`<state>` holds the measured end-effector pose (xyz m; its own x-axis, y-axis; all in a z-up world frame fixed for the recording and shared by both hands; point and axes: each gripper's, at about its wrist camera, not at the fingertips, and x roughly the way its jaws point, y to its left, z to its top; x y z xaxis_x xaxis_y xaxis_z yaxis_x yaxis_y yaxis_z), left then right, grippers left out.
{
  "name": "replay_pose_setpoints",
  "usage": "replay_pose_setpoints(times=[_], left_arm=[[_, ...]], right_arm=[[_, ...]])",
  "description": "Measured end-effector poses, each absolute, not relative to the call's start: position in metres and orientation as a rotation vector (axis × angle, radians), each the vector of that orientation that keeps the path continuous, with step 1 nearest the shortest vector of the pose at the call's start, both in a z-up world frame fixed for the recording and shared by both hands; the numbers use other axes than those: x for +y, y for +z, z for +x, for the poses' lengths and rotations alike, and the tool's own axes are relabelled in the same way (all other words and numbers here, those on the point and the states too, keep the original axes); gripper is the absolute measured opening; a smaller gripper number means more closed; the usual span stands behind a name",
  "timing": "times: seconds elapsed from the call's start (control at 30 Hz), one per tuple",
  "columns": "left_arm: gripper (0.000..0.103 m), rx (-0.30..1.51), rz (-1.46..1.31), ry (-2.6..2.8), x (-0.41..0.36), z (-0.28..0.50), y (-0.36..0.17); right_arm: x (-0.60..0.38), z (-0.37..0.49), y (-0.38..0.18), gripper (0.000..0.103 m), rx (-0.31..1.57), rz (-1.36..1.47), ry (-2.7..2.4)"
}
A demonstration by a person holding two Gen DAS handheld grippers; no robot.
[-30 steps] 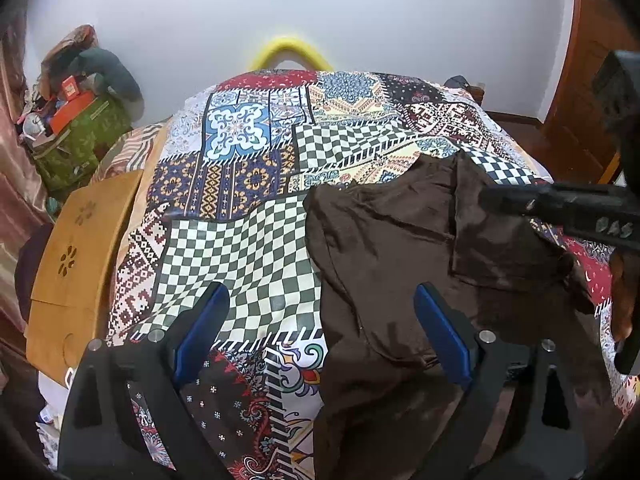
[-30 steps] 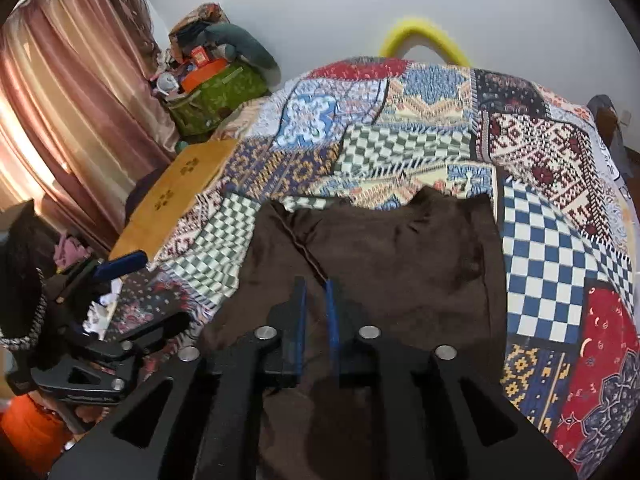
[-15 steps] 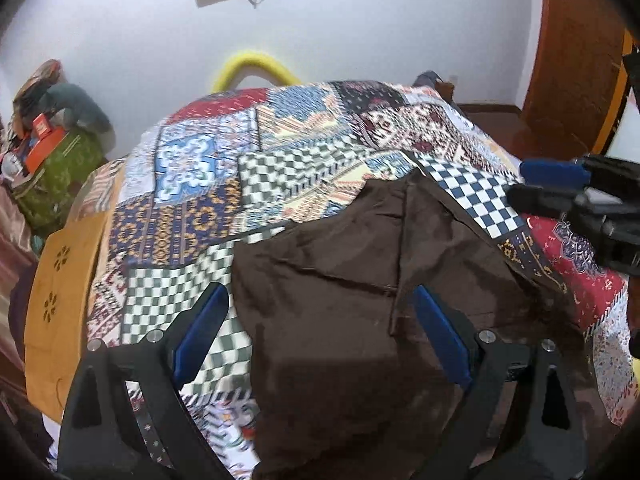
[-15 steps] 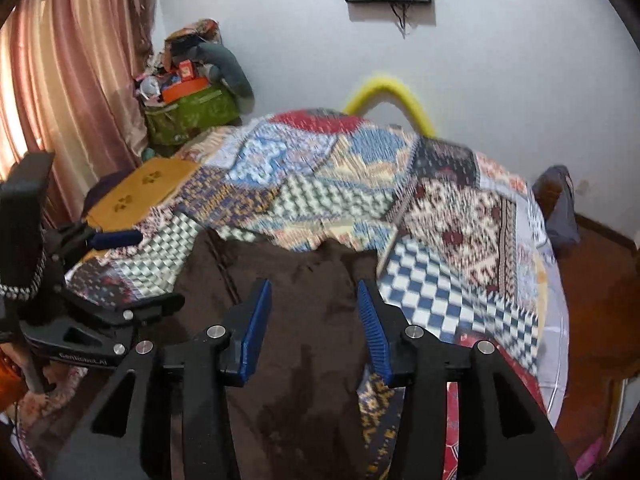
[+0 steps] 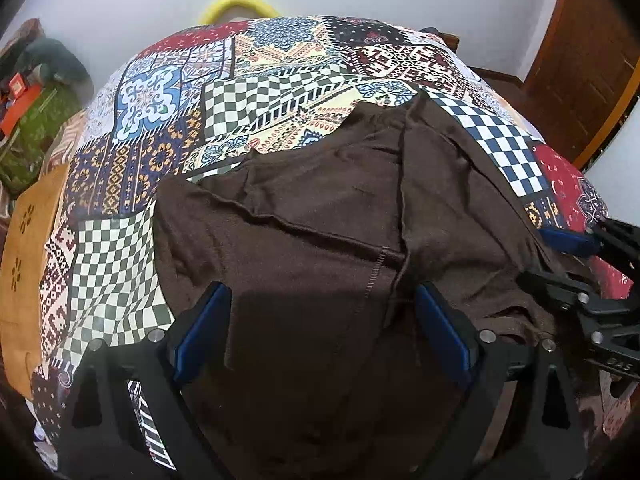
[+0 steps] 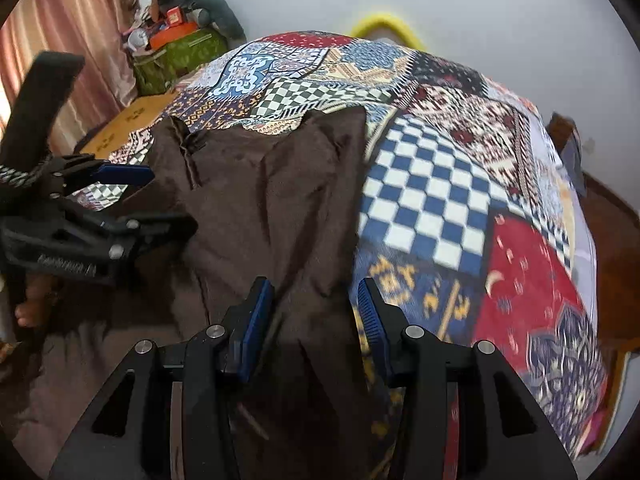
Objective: Fold small clothes
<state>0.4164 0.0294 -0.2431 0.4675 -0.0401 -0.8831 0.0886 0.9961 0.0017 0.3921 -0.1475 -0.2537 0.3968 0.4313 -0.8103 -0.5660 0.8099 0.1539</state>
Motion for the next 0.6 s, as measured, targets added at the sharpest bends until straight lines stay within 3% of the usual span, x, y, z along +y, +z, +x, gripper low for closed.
replay_pose_setpoints(times=[0.23,0.53,0.6], left_arm=[[0.094,1.053,0.096,-0.055,0.032,0.393,-0.221],[0.094,0.930,0.068,-0.032,0.056,0.321,-0.146],[0.094,0.906,0.062,-0.022,0.065,0.301,-0.132]], right_arm=[[-0.173,0.367,-0.236,0.042,0.978,-0.114,0.598],[-0.193,0.309,-0.167,0.043,0.855,-0.103,0.581],[-0.195,0.294,-0.155,0.054,0.824,-0.116,0.570]])
